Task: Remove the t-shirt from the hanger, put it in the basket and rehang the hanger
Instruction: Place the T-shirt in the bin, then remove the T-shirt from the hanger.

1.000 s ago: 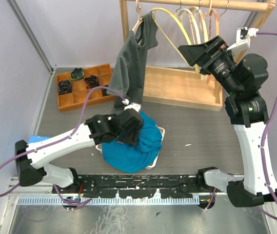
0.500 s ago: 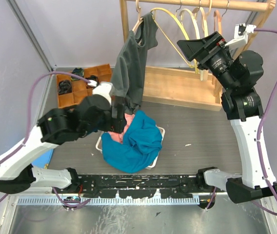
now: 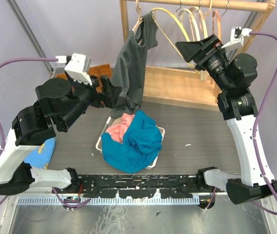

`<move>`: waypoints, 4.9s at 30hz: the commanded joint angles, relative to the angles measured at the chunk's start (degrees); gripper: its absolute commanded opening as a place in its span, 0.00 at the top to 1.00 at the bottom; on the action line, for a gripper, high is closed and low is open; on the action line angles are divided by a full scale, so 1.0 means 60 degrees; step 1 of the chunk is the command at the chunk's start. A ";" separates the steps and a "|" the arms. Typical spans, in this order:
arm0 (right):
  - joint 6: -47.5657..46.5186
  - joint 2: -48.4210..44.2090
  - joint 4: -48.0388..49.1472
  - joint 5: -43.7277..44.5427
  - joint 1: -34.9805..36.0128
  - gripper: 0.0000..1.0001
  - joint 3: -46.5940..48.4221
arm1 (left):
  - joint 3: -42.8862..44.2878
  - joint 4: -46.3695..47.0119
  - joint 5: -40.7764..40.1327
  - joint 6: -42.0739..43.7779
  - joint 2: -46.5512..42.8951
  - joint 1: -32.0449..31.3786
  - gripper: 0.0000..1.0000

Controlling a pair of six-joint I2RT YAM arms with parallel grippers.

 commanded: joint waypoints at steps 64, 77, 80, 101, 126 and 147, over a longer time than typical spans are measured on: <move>-0.0504 -0.0778 0.1133 0.0031 0.0036 0.05 -0.0550 | 0.1823 0.0569 0.3219 0.1089 0.3138 0.3976 0.96; -0.0373 -0.0696 0.1230 -0.0086 0.0040 0.06 -0.0624 | 0.1742 0.0991 0.4526 0.0624 0.1884 0.3974 1.00; -0.0351 -0.0708 0.1237 -0.0101 0.0029 0.05 -0.0667 | 0.1577 0.1051 0.4742 0.0563 0.1532 0.3972 1.00; -0.0284 -0.0709 0.1225 -0.0082 0.0039 0.06 -0.0752 | 0.0095 0.1578 0.5042 0.0189 -0.0617 0.3971 1.00; -0.0326 -0.0659 0.1156 -0.0067 0.0041 0.06 -0.0681 | -0.2402 0.2110 0.4496 -0.0522 -0.0162 0.3973 1.00; -0.0359 -0.0918 0.1021 0.0046 0.0055 0.06 -0.0921 | -0.1245 0.2329 0.5268 -0.0274 0.0818 0.3971 0.45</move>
